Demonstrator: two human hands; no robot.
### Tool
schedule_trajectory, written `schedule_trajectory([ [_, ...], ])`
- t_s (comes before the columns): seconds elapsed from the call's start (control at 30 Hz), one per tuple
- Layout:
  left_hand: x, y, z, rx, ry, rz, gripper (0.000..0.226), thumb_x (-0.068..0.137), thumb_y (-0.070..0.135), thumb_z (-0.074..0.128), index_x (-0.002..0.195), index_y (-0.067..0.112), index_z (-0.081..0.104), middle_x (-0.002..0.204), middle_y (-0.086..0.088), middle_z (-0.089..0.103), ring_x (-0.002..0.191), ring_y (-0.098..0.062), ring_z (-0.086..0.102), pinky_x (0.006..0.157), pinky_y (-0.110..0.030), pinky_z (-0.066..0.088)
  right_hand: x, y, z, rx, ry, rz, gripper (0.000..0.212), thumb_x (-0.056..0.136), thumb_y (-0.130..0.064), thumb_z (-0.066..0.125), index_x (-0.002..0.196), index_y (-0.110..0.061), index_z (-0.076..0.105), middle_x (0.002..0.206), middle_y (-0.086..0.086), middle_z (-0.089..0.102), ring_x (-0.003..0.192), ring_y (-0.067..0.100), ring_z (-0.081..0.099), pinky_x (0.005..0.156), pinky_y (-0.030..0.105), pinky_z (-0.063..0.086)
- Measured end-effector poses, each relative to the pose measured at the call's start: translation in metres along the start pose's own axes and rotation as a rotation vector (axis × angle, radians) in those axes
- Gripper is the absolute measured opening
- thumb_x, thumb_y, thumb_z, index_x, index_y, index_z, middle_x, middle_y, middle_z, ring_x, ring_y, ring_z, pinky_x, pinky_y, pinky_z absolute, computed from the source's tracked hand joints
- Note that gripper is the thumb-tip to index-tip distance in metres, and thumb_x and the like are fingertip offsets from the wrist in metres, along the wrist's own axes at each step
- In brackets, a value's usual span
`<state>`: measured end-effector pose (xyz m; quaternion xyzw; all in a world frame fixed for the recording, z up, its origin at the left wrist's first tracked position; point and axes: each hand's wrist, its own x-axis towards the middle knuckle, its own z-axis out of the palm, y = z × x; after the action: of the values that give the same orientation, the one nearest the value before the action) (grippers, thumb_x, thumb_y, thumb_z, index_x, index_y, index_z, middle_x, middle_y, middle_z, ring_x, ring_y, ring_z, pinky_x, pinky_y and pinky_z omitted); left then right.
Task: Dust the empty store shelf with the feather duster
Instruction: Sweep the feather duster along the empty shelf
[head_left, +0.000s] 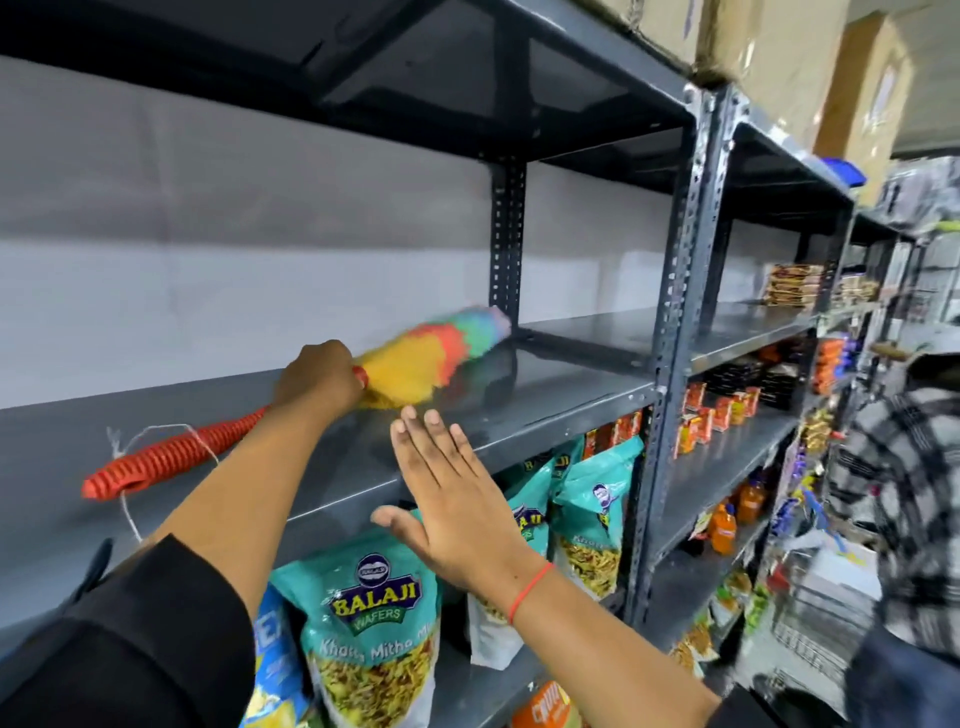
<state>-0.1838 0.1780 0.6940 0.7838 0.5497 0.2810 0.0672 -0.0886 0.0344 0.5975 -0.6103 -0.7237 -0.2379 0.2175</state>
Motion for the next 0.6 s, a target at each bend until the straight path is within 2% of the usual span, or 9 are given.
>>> schedule_trajectory([
  [0.13,0.008,0.006,0.013,0.063,-0.001,0.011,0.024,0.085,0.016,0.057,0.103,0.002,0.063,0.111,-0.024,0.062,0.099,-0.041,0.059,0.071,-0.034,0.041,-0.006,0.037,0.004,0.028,0.035,0.101,0.076,0.088,-0.060,0.019,0.143,-0.013,-0.004,0.150,0.001,-0.011,0.133,0.015,-0.027,0.109,0.026,-0.022],
  [0.27,0.006,0.022,0.019,0.080,0.030,0.004,0.026,0.087,0.019,0.054,0.105,0.002,0.062,0.112,-0.024,0.061,0.100,-0.041,0.059,0.072,-0.034,0.042,-0.010,0.086,0.005,0.016,0.048,0.258,0.071,0.093,-0.053,0.024,0.144,-0.012,-0.005,0.147,-0.002,-0.017,0.137,0.016,-0.020,0.110,0.025,-0.017],
  [0.43,-0.015,0.038,0.013,0.025,0.078,0.047,0.027,0.084,0.025,0.062,0.101,0.005,0.066,0.108,-0.022,0.065,0.098,-0.041,0.060,0.078,-0.038,0.048,-0.013,0.109,0.010,-0.059,0.048,0.249,0.075,0.085,-0.061,0.005,0.141,-0.014,-0.012,0.148,0.001,-0.020,0.135,0.018,-0.026,0.112,0.031,-0.014],
  [0.53,-0.041,0.049,-0.007,-0.017,0.112,0.123,0.022,0.082,0.028,0.065,0.097,0.014,0.071,0.104,-0.018,0.068,0.095,-0.038,0.061,0.080,-0.036,0.048,-0.024,0.110,0.013,-0.035,0.078,0.264,0.077,0.081,-0.065,0.001,0.138,-0.016,-0.019,0.146,0.000,-0.025,0.132,0.016,-0.032,0.112,0.031,-0.016],
  [0.6,-0.059,0.046,-0.026,-0.028,0.149,0.174,0.018,0.078,0.033,0.069,0.093,0.024,0.073,0.100,-0.014,0.071,0.092,-0.036,0.063,0.076,-0.035,0.048,-0.048,0.116,0.019,0.037,0.097,0.381,0.077,0.082,-0.065,0.006,0.138,-0.018,-0.020,0.147,0.001,-0.025,0.134,0.016,-0.030,0.112,0.030,-0.015],
])
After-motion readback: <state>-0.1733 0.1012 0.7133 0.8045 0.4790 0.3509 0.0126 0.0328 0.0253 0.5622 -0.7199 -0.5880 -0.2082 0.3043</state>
